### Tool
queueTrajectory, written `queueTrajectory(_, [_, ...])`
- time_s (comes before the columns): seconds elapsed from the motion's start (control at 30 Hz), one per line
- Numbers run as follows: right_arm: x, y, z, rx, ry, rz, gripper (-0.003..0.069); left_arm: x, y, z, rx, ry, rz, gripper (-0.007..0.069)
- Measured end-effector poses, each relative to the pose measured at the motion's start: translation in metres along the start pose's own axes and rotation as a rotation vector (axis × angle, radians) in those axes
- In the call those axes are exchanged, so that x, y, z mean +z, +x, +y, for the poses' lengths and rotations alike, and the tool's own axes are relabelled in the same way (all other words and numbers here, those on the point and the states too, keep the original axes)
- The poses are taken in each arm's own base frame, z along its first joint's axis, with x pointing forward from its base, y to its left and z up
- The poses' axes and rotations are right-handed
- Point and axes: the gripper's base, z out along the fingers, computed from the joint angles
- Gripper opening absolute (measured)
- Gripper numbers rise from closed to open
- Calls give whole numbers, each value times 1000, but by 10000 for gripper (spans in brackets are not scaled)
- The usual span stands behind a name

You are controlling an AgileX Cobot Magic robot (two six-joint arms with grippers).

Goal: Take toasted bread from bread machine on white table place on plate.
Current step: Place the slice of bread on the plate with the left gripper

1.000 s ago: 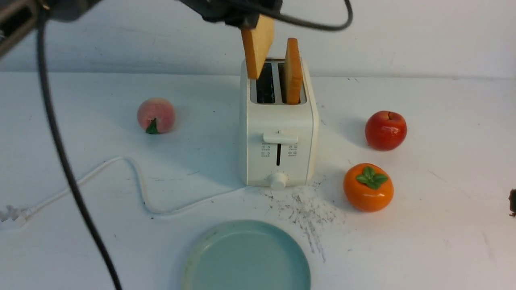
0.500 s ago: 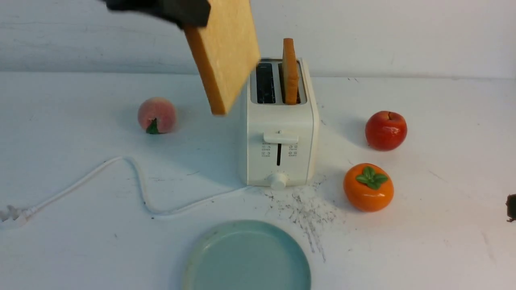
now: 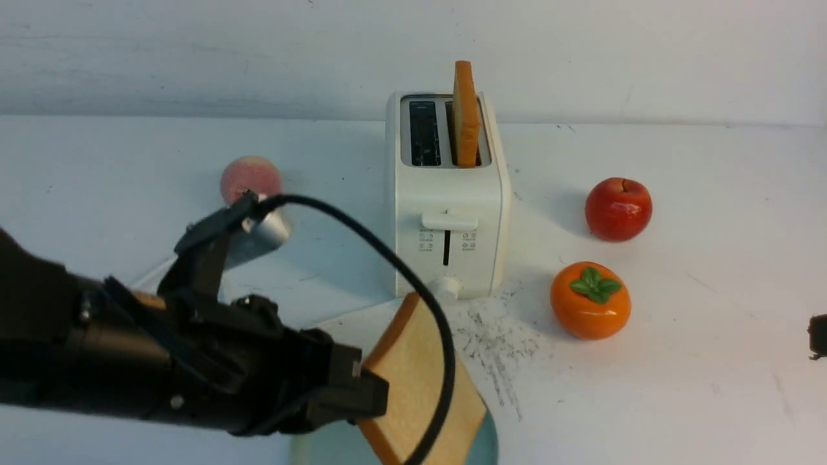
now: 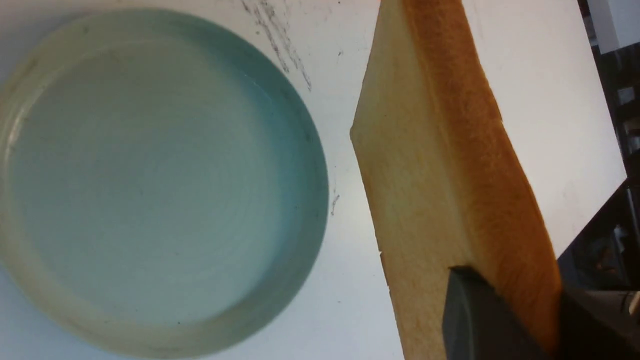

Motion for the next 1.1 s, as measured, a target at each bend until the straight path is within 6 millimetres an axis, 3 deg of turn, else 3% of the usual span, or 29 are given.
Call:
queueTrajectory(0.23, [0, 0, 0, 0, 0, 1, 111, 21, -3, 16, 14, 20, -86, 90])
queueTrajectory(0.47, [0, 1, 0, 0, -1, 7, 118, 47, -2, 33, -19, -14, -30, 90])
queueTrajectory(0.9, [0, 2, 0, 0, -4, 22, 120, 63, -2, 53, 8, -129, -10, 90])
queueTrajectory(1.07, [0, 2, 0, 0, -5, 24, 125, 68, 0, 58, 12, -143, 17, 160])
queueTrajectory(1.1, [0, 2, 0, 0, -5, 24, 127, 69, 1, 60, 30, -153, 33, 212])
